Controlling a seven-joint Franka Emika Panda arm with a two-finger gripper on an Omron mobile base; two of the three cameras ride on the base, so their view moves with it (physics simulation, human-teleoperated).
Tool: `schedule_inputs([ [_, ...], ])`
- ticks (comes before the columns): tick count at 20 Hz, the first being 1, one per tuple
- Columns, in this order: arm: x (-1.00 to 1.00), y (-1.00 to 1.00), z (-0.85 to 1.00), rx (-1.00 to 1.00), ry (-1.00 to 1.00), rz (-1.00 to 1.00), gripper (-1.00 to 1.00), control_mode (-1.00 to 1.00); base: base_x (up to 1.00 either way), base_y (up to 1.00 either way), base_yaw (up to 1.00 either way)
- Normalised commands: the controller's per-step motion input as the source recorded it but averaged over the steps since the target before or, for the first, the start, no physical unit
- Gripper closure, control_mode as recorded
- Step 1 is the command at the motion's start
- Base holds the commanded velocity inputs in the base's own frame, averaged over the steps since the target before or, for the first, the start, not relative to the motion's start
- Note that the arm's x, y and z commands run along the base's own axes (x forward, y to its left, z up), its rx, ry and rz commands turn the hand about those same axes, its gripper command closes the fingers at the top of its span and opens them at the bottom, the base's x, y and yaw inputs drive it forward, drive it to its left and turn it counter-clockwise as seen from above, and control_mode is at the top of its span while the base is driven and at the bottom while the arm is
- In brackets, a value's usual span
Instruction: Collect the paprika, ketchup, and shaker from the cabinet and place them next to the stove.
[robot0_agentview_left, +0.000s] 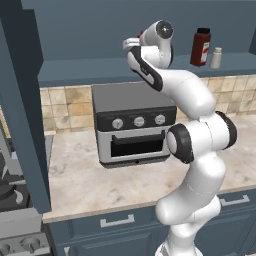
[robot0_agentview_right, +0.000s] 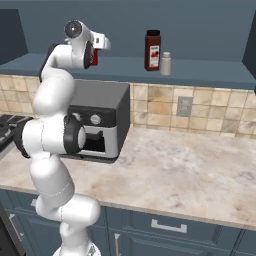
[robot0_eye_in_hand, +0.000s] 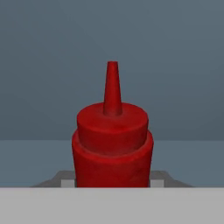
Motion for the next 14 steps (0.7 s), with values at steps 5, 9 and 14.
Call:
schedule_inputs([
  [5,-0.24,0.00,-0.09,0.00,0.00,0.00,1.00,-1.00,0.00,0.00,0.00],
  [9,-0.44,0.00,-0.15,0.00,0.00,0.01,1.00,-1.00,0.00,0.00,0.00],
  [14,-0.77,0.02,-0.24,0.00,0.00,0.06,1.00,-1.00,0.00,0.00,0.00],
])
